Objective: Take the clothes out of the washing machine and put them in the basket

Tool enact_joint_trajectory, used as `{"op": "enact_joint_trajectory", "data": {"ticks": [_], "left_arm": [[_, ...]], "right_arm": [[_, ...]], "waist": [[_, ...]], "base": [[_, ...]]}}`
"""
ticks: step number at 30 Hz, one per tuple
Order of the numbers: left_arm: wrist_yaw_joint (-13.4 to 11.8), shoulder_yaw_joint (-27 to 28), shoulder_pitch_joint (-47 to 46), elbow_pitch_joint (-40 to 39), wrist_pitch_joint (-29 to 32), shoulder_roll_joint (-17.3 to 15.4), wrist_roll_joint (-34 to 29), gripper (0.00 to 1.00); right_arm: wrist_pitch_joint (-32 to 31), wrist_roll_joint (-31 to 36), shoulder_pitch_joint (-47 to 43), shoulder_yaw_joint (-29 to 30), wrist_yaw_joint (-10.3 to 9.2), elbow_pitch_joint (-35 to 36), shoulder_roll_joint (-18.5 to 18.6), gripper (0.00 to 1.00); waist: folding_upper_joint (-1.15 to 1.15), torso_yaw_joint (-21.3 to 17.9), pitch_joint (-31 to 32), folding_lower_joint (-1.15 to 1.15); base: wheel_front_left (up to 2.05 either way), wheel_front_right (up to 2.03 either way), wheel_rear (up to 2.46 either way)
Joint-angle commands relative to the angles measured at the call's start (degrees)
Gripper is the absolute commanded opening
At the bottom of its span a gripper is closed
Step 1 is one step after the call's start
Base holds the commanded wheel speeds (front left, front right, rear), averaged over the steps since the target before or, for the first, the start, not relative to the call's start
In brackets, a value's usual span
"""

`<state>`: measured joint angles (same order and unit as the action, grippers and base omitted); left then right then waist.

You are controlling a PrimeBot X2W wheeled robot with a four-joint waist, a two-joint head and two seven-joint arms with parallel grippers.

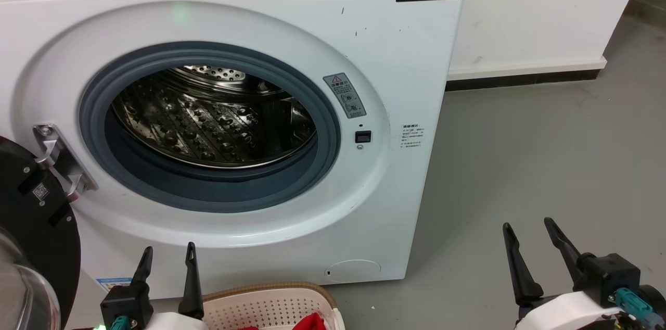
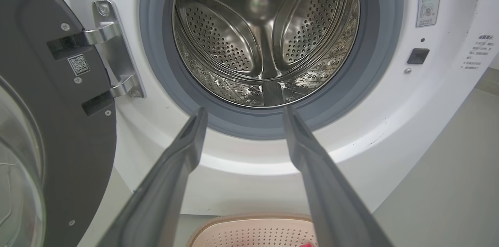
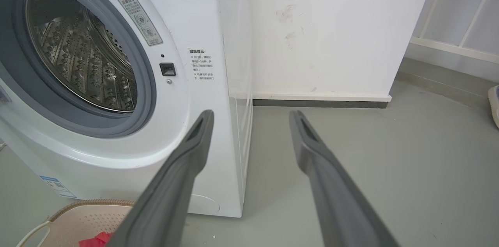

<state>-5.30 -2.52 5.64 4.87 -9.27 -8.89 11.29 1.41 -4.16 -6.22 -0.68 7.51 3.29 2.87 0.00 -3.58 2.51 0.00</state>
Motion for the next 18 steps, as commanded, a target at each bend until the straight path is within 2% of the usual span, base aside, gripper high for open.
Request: {"op": "enact_joint_trajectory", "data": {"ticks": [1,10,11,13,18], "left_arm": [[-0.22,0.10,-0.10,-0.02,-0.31,-0.32,0.02,1.00],[-0.62,-0.25,-0.47,-0.69,0.08,-0.74,-0.03,1.00],[-0.43,-0.29,-0.02,-0.26,0.09,-0.65,0.01,0.00],[-0.36,-0.35,0.06,0.80,0.21,-0.28,0.29,0.00],[0.56,0.77,-1.23,1.86,1.74,0.15,5.85,0.00]], "right_arm": [[0.00,-0.20,-0.77,-0.08,-0.04,0.28,0.02,1.00],[0.20,-0.57,-0.75,-0.19,-0.04,0.15,0.02,1.00],[0.03,-0.43,-0.03,-0.15,0.00,-0.12,-0.01,0.00],[0.05,-0.68,-0.24,-0.25,0.00,-1.02,-0.02,0.00],[0.03,-7.29,0.26,-0.26,0.00,-1.60,0.29,0.00]], "waist": [[0.00,-0.04,0.01,0.00],[0.00,-0.05,0.04,0.00],[0.00,-0.06,0.04,0.00],[0.00,-0.06,0.04,0.00],[0.00,0.10,-0.08,0.00]], "base": [[0.00,0.00,0.00],[0.00,0.00,0.00],[0.00,0.00,0.00],[0.00,0.00,0.00],[0.00,0.00,0.00]]}}
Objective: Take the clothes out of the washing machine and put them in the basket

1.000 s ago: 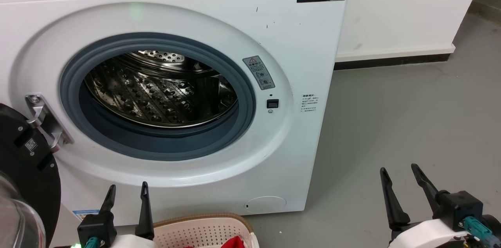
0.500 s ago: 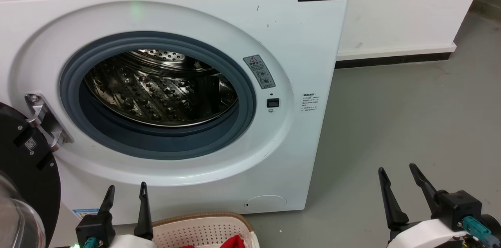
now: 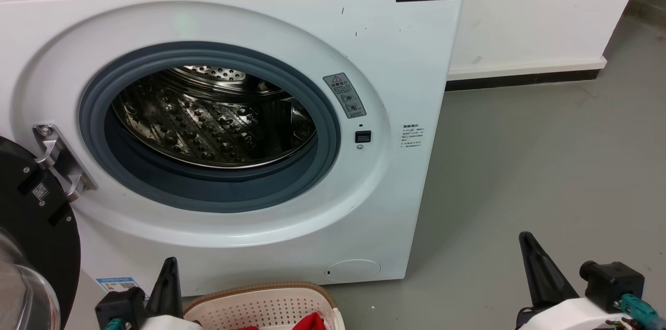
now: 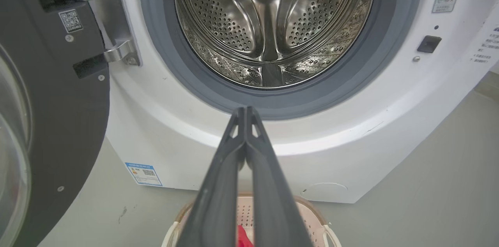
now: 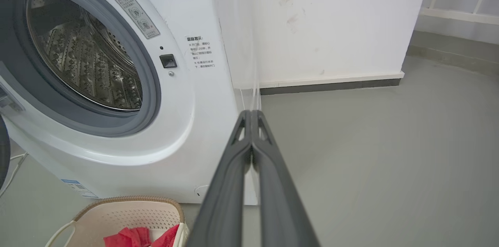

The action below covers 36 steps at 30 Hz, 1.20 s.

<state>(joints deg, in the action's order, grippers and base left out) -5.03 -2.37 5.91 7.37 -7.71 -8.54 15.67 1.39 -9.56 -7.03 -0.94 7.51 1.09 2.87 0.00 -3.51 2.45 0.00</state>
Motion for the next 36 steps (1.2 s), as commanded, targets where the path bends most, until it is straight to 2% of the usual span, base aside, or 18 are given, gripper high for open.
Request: {"op": "enact_joint_trajectory", "data": {"ticks": [1,17,36], "left_arm": [[0.47,0.72,-1.66,-0.55,0.39,-0.11,2.58,0.00],[3.09,2.22,-3.77,0.61,3.07,1.09,18.56,0.00],[5.49,3.92,-6.05,2.09,5.88,2.28,33.23,0.00]], "right_arm": [[-0.01,-3.21,1.31,0.03,0.00,0.32,0.40,0.00],[-0.68,-21.49,4.27,0.30,-0.01,-3.19,1.42,0.00],[-1.60,-37.95,6.62,0.97,-0.01,-6.06,1.92,0.00]], "waist": [[0.00,0.05,-0.03,0.00],[0.00,0.51,-0.38,0.00],[0.00,1.04,-0.78,0.00]], "base": [[0.00,0.00,0.00],[0.00,0.00,0.00],[0.00,0.00,0.00]]}}
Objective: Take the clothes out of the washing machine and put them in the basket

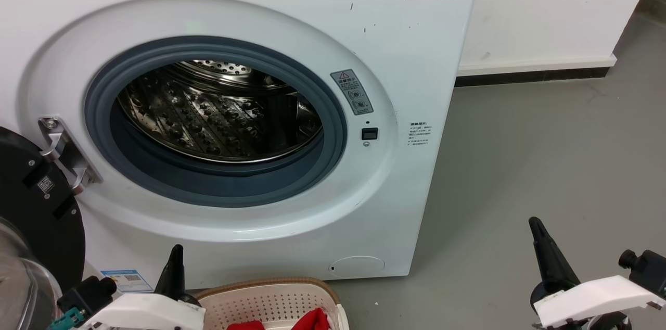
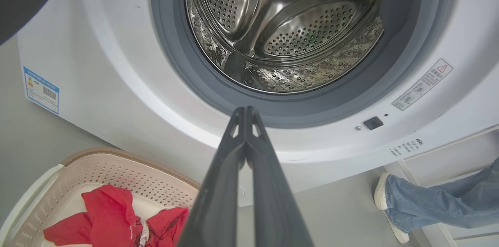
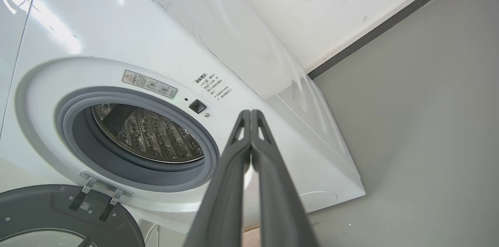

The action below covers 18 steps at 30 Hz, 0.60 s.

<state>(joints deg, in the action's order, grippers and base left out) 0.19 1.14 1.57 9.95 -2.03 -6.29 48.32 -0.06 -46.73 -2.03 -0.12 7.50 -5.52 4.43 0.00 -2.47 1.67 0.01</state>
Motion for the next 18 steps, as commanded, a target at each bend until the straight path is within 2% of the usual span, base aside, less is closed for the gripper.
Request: {"op": "enact_joint_trajectory", "data": {"ticks": [1,18], "left_arm": [[0.38,0.50,-1.81,-0.43,0.34,0.08,1.32,0.00],[2.31,1.88,-3.56,0.76,2.56,0.93,12.78,0.00]], "right_arm": [[-0.21,-1.57,1.74,0.19,0.00,0.40,0.38,0.00],[-1.15,-14.20,3.55,1.02,0.00,-1.94,0.56,0.00]], "waist": [[0.00,0.02,-0.02,0.00],[0.00,0.52,-0.39,0.00]], "base": [[0.00,0.00,0.00],[0.00,0.00,0.00]]}}
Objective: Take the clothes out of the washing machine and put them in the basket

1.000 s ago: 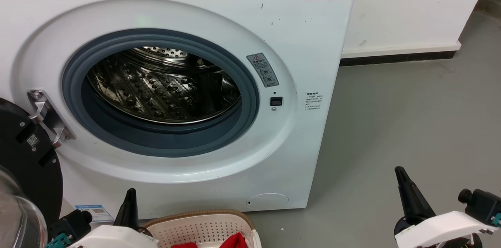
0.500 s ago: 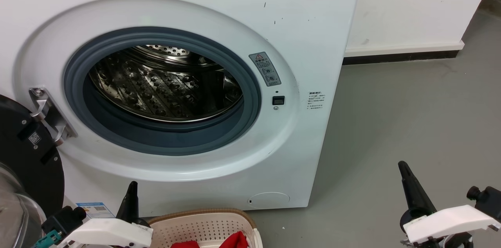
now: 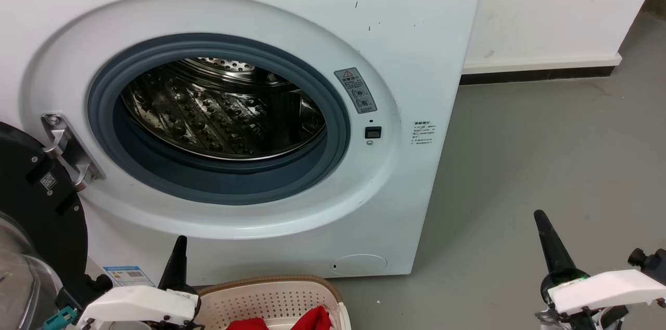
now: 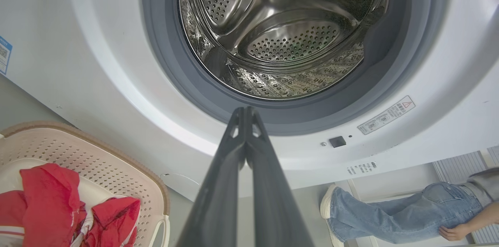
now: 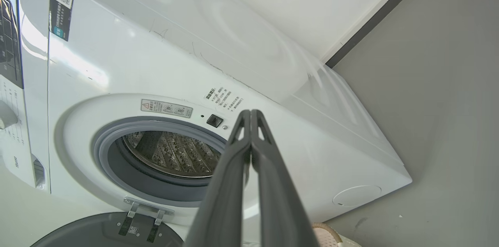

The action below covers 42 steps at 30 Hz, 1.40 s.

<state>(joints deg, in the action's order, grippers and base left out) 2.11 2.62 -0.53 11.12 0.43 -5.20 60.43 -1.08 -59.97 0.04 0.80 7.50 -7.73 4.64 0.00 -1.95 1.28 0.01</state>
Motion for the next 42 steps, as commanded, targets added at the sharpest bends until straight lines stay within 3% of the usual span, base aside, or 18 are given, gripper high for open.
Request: {"op": "enact_joint_trajectory", "data": {"ticks": [1,42], "left_arm": [[0.51,0.47,-1.56,-0.35,0.24,-0.10,1.28,0.00],[4.06,2.96,-4.86,2.02,4.44,1.59,22.87,0.00]], "right_arm": [[-0.19,-1.61,1.61,0.16,0.00,0.13,0.35,0.00],[-2.51,-24.73,5.13,2.43,-0.01,-4.37,0.08,0.00]], "waist": [[0.00,0.03,-0.02,-0.01],[0.00,1.25,-0.94,-0.01]], "base": [[0.00,0.00,0.00],[0.00,0.00,0.00]]}}
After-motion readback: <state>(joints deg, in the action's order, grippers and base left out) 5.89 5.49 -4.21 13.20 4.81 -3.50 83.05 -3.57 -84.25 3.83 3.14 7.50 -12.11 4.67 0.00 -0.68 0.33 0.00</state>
